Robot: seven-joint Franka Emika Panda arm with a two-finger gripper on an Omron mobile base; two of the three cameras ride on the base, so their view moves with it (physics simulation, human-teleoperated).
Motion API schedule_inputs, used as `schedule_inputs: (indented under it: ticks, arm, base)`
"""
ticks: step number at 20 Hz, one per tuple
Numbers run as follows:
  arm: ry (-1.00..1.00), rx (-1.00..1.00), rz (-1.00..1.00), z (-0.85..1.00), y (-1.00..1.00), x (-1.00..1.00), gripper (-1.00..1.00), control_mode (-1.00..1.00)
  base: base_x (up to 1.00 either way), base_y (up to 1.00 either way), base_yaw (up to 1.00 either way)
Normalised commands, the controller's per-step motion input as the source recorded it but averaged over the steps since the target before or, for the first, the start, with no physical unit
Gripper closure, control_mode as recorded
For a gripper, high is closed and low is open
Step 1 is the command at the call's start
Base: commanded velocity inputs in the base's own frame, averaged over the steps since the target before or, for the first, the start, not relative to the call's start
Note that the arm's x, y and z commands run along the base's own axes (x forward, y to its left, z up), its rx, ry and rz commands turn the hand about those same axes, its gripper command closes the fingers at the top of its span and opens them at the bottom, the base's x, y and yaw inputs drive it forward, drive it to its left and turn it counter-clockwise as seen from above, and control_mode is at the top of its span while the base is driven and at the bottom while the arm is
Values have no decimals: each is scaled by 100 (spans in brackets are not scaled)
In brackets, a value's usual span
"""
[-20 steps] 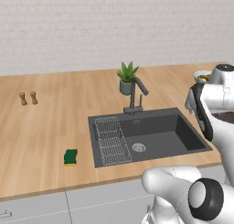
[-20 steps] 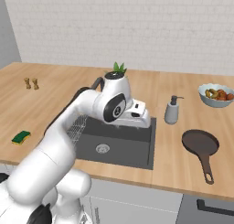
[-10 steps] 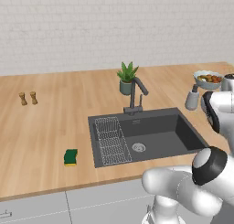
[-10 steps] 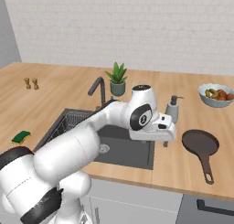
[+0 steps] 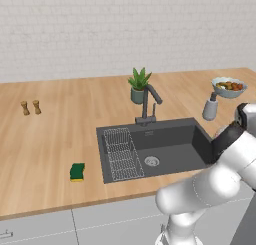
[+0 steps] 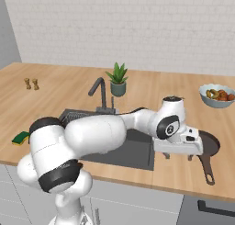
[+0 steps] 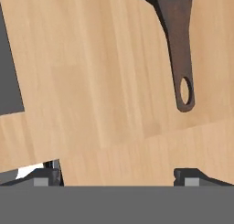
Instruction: Pick the pan and sponge and place them into the sink. Then turn on the water.
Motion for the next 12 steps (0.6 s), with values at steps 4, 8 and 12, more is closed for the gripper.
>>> schedule_inputs:
  ticks: [4,8,12]
  arm:
    - [2,4,0,-16,-54,0,-100,-100]
    - [0,5,0,-17,-51,1,-100,-100]
    - [0,5,0,-18,-42,5,-100,-100]
  base:
    - [0,0,0]
    - [0,0,0]
    - [0,0,0]
